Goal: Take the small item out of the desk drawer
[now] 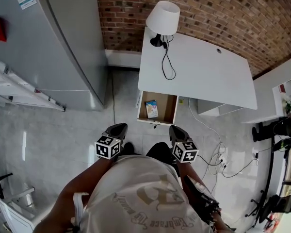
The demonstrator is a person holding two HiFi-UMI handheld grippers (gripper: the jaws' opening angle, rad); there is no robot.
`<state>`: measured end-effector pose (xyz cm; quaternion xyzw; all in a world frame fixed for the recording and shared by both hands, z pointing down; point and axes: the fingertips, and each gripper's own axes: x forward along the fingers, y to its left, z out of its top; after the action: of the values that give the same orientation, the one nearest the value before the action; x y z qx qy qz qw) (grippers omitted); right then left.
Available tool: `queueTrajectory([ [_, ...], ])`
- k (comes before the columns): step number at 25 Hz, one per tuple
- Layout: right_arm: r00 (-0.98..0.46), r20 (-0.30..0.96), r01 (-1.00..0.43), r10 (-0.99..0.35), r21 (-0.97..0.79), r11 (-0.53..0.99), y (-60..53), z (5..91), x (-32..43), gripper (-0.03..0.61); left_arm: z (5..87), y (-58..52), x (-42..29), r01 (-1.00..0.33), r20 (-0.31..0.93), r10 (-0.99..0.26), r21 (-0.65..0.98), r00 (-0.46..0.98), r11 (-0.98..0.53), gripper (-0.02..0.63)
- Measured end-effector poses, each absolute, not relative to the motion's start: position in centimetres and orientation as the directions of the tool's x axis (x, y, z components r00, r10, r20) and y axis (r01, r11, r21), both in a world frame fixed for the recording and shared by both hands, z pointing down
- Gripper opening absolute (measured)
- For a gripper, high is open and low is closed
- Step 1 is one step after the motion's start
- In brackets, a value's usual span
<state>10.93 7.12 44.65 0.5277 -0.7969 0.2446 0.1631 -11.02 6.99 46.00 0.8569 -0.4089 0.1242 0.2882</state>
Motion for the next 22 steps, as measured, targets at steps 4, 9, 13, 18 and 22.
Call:
queueTrajectory([
  [4, -0.404, 0.538, -0.915, -0.740, -0.224, 0.336, 6.6, 44.9, 9.3, 0.005, 46.2, 6.5, -12.6, -0.780, 0.450, -0.638, 0.397, 0.625, -0.484, 0.006],
  [9, -0.411, 0.558, -0.911, -0.720, -0.219, 0.350, 6.4, 45.5, 8.4, 0.005, 46.4, 6.2, -13.4, -0.783, 0.455, -0.639, 0.405, 0.620, -0.471, 0.006],
  [13, -0.399, 0.589, -0.915, -0.702, -0.203, 0.350, 5.9, 47.0, 8.2, 0.005, 46.9, 6.4, -13.8, -0.789, 0.472, -0.634, 0.412, 0.613, -0.456, 0.006],
  [18, -0.401, 0.646, -0.911, -0.650, -0.204, 0.359, 5.1, 49.5, 7.4, 0.006, 48.2, 6.5, -15.9, -0.821, 0.503, -0.654, 0.423, 0.565, -0.383, 0.006],
  [22, -0.401, 0.666, -0.910, -0.630, -0.211, 0.357, 3.0, 50.5, 7.0, 0.006, 48.4, 5.3, -17.0, -0.839, 0.522, -0.663, 0.418, 0.536, -0.348, 0.006],
])
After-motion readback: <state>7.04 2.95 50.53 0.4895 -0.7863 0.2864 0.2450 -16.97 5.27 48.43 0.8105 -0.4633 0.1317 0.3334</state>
